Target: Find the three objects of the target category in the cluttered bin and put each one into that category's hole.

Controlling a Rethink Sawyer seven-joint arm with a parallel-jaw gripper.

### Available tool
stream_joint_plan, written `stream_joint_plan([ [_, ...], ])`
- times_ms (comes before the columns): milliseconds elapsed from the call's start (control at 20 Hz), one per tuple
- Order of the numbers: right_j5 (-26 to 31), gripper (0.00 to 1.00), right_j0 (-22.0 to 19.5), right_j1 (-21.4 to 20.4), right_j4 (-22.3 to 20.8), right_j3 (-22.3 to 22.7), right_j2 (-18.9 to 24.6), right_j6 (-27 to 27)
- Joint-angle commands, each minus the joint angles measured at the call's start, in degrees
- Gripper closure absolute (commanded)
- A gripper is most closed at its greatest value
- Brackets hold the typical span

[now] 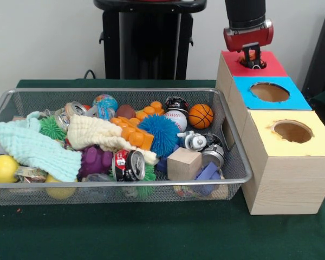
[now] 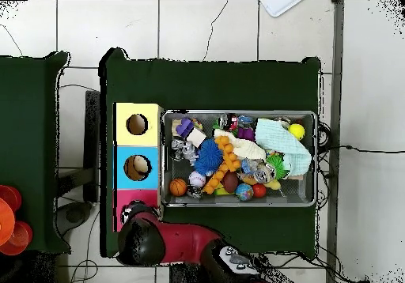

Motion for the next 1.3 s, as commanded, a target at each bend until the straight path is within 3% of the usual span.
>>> stream_joint_plan([
  [50,-0.6,1.00,1.1,7.1,-2.2,-8.2,-5.9,5.3],
  [250,0.2,1.00,1.2,7.1,-2.5,-8.7,-6.4,5.6],
  [300,1.2,0.00,1.0,7.2,-2.3,-9.0,-6.3,6.0],
  [400,2.3,0.00,1.0,7.1,-1.6,-9.1,-6.3,6.2],
  [550,7.1,0.00,2.4,3.1,-1.3,-8.7,-6.9,5.0],
  [1300,20.7,0.00,-0.3,-10.8,0.5,-4.0,-3.1,6.8],
])
